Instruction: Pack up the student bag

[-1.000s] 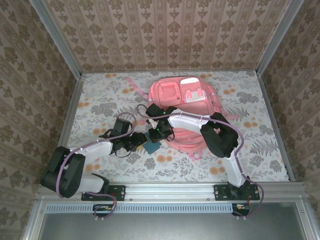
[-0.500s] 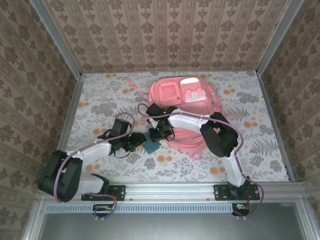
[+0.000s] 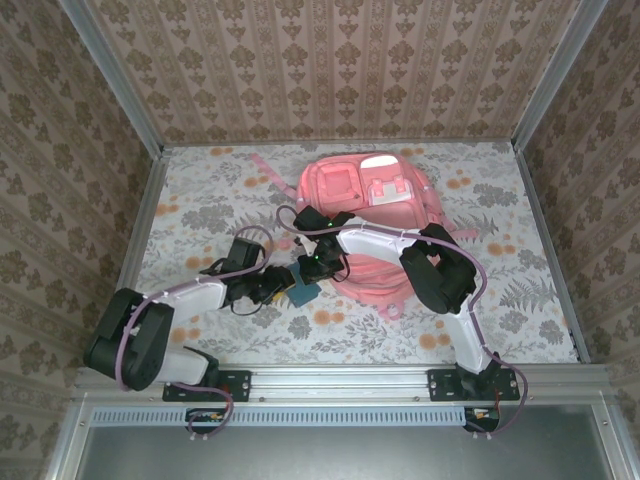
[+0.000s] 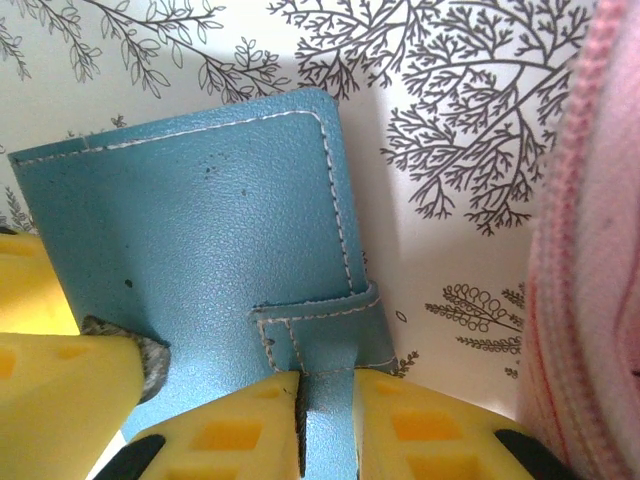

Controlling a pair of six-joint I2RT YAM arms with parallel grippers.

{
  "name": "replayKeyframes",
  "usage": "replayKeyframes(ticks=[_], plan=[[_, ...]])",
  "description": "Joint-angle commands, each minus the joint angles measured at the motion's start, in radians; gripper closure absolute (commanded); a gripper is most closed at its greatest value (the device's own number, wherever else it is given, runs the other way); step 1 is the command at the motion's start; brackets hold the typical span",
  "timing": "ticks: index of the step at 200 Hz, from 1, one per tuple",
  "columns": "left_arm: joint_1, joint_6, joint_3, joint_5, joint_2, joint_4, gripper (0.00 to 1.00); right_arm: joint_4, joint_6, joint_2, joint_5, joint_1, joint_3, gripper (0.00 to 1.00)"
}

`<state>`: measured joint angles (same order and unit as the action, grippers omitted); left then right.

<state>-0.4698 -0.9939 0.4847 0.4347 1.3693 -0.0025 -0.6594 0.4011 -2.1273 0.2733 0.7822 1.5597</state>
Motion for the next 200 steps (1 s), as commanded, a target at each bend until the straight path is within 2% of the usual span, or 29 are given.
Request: replayKeyframes(ticks=[1,44,75,111,128,164,189,200], plan=[[-0.001,-0.004,0.004,0.045,0.027,0.092,0.63,-0.009,0.015,-0.050,0.014,-0.005,-0.045,0.80],[0.000,0.001,0.006,0.058,0.028,0.130,0.80,0.021,0.022,0.008,0.079,-0.013,-0.062,0.78],[0.002,0.041,0.013,0.035,-0.043,0.079,0.90,0.054,0.040,0.142,0.119,-0.028,-0.109,0.70],[0.006,0.111,0.048,0.017,-0.164,-0.013,0.91,0.175,0.122,0.370,0.167,-0.065,-0.238,0.45],[0.007,0.143,0.081,0.026,-0.223,-0.054,0.91,0.231,0.171,0.481,0.169,-0.098,-0.317,0.37],[0.006,0.166,0.199,0.140,-0.265,-0.048,0.91,0.345,0.252,0.662,0.234,-0.228,-0.474,0.24],[-0.007,0.151,0.317,0.202,-0.229,-0.046,0.91,0.374,0.255,0.708,0.341,-0.314,-0.495,0.18],[-0.018,0.144,0.368,0.261,-0.203,-0.038,0.91,0.410,0.266,0.708,0.400,-0.347,-0.494,0.15]])
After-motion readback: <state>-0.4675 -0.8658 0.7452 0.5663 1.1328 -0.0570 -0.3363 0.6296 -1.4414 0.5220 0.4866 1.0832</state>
